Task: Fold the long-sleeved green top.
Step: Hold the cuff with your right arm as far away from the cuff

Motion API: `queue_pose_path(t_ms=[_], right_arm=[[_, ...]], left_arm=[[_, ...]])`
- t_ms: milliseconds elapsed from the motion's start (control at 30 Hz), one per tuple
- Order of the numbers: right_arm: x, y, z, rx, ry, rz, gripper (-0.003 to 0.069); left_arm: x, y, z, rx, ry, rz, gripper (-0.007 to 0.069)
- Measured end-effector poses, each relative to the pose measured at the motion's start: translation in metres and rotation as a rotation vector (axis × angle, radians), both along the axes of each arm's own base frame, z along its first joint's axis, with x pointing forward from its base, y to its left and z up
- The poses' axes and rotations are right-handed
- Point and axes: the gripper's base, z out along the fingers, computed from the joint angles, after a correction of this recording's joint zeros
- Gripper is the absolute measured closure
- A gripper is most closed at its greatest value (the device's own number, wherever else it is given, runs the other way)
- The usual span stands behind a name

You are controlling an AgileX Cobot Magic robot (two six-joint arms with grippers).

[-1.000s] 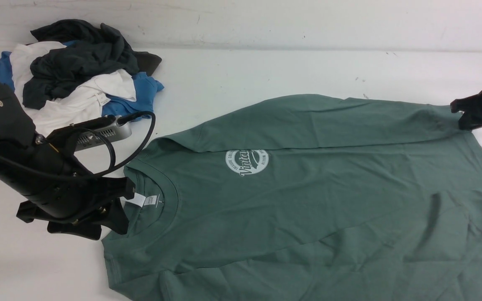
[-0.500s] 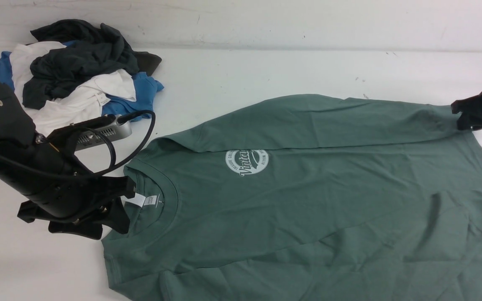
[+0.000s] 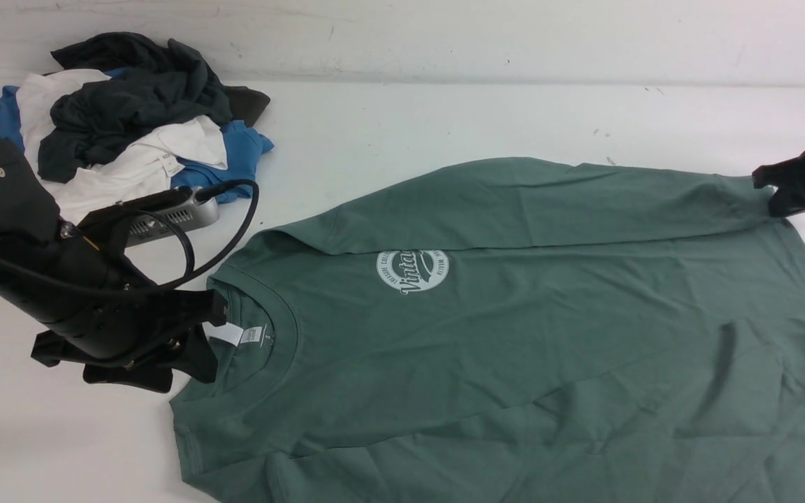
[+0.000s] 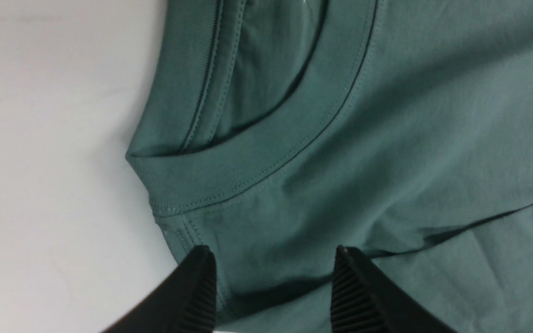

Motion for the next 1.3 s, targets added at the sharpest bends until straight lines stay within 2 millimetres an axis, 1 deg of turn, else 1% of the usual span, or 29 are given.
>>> queue_pose_path(t_ms=[67, 300, 400, 433, 467, 500, 533, 600, 700, 767, 900, 1000, 1067, 1100, 1300], right_arm=[[0.0, 0.0, 0.001, 0.002, 0.001, -0.002, 0.065], [-0.006, 0.001, 0.013, -0.015, 0.037, 0.015, 0.065], [-0.008, 0.004, 0.027, -0.012, 0.05, 0.018, 0.065], [-0.008, 0.005, 0.036, -0.008, 0.044, 0.013, 0.0651], [-0.008, 0.006, 0.038, -0.008, 0.042, 0.014, 0.0651], [-0.008, 0.006, 0.044, -0.008, 0.035, 0.012, 0.0651], [-0.008, 0.007, 0.054, -0.008, 0.02, 0.009, 0.0651], [-0.008, 0.008, 0.064, -0.01, 0.002, 0.007, 0.0651], [-0.007, 0.013, 0.068, -0.015, -0.008, 0.016, 0.0652], [-0.006, 0.017, 0.065, -0.021, -0.001, 0.025, 0.0652], [-0.001, 0.025, 0.048, -0.044, 0.034, 0.046, 0.0652], [0.001, 0.025, 0.034, -0.075, 0.067, 0.053, 0.0641], [0.001, 0.023, 0.028, -0.1, 0.083, 0.055, 0.061], [0.001, 0.023, 0.028, -0.103, 0.084, 0.055, 0.0607], [0.002, 0.02, 0.027, -0.138, 0.078, 0.055, 0.0445]], left_arm=[[0.001, 0.0, 0.0, 0.001, -0.01, 0.004, 0.03], [0.002, 0.0, 0.0, 0.002, -0.016, 0.006, 0.03], [0.002, 0.0, 0.0, 0.0, -0.016, 0.007, 0.03], [0.002, 0.0, 0.0, 0.0, -0.016, 0.007, 0.03], [0.002, 0.0, 0.0, 0.0, -0.016, 0.007, 0.03], [0.002, 0.0, 0.0, 0.0, -0.016, 0.007, 0.03], [0.002, 0.0, 0.0, -0.001, -0.016, 0.008, 0.03], [0.002, 0.0, 0.0, -0.001, -0.016, 0.008, 0.03], [0.002, 0.0, 0.0, -0.001, -0.016, 0.008, 0.03], [0.002, 0.0, 0.0, -0.001, -0.016, 0.008, 0.03], [0.002, 0.0, 0.0, -0.001, -0.016, 0.008, 0.03], [0.002, 0.0, 0.0, -0.002, -0.016, 0.008, 0.03], [0.002, 0.0, 0.0, -0.002, -0.016, 0.008, 0.03], [0.002, 0.0, 0.0, -0.001, -0.016, 0.007, 0.03], [0.002, 0.0, 0.0, 0.0, -0.018, 0.002, 0.03]])
